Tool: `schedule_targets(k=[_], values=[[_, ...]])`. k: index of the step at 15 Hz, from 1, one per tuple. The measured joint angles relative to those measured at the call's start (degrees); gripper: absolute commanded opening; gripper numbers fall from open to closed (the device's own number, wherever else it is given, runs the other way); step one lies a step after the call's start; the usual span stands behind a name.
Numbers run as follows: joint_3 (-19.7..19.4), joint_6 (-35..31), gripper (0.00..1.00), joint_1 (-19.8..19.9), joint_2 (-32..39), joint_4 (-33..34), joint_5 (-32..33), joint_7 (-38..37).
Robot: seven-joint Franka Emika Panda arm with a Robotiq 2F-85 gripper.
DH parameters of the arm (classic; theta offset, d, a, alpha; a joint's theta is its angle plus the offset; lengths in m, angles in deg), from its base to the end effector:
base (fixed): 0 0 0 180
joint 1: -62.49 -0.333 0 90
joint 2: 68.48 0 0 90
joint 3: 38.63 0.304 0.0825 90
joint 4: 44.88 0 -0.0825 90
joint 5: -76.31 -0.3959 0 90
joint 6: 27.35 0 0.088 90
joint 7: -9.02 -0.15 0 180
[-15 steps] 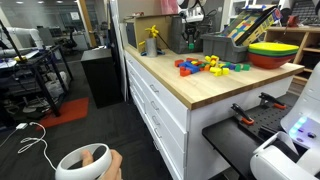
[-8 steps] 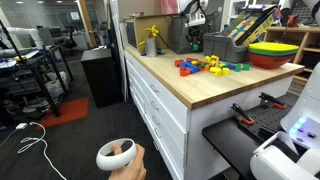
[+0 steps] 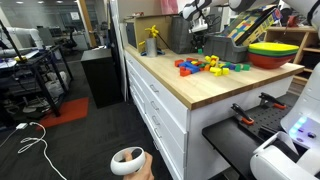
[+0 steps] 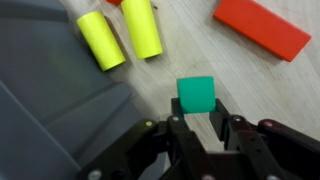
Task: Move the green block to the right
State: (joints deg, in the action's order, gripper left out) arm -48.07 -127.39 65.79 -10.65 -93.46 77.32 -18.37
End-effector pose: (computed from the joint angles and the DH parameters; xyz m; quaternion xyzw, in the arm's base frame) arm 0.7653 -0.1281 0.2395 0.9470 -0.3072 -0.0389 0.0857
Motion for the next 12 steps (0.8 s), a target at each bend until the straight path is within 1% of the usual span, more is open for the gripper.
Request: schedule_targets(k=[1, 2, 3, 4, 8, 9, 12], values=[[0.0, 0.67, 0.08, 0.22, 1.19, 1.36, 0.0, 0.0], [0.0, 1.4, 0.58, 0.33, 2.27, 2.63, 0.0, 0.0], [-0.03, 2.16, 0.59, 0.36, 3.31, 3.84, 0.0, -0.01], [-0.04, 2.81, 0.65, 0.37, 4.19, 4.82, 0.0, -0.01], [0.35, 4.28, 0.96, -0.62, 5.86, 6.21, -0.03, -0.01], [0.7, 4.41, 0.99, -1.34, 5.87, 6.15, -0.03, -0.01], [2.25, 4.42, 1.0, -5.12, 5.29, 5.36, -0.05, -0.01]])
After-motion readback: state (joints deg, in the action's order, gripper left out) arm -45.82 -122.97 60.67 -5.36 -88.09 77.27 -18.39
